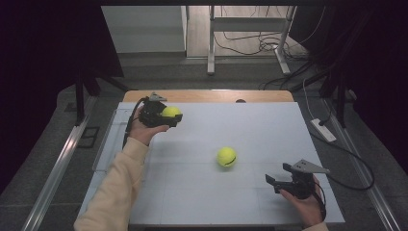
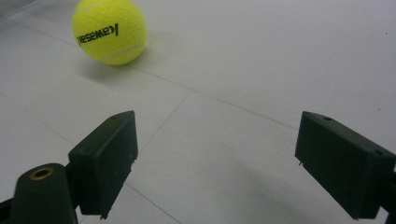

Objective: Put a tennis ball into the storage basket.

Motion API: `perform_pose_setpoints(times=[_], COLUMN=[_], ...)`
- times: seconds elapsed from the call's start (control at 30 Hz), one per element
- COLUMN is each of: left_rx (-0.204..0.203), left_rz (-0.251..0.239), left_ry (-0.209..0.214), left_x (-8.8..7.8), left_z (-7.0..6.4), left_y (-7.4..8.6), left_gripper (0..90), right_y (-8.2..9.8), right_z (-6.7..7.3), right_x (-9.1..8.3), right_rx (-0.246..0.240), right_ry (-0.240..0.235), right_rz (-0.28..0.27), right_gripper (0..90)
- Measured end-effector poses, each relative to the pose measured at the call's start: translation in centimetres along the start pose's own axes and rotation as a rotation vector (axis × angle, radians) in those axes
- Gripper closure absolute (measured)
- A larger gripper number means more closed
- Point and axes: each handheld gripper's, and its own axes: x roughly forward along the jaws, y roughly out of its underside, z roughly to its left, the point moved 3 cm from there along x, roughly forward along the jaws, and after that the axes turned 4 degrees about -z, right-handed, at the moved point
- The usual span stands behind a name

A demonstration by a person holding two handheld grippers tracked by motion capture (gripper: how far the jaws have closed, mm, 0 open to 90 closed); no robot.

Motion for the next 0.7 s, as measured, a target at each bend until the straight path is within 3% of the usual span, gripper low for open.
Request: perform_pose_setpoints(times=[0.7], left_rx=[-0.006], left_rz=[-0.007], left_ry=[-0.024], left_x=[-1.0], left_z=[0.9], left_y=[0.3], left_gripper=[27.3], right_y=[-0.1], right_z=[0.0], right_x=[-0.1], right_rx=[-0.001], right_ry=[0.002], right_rz=[-0.005], right_gripper=[13.0])
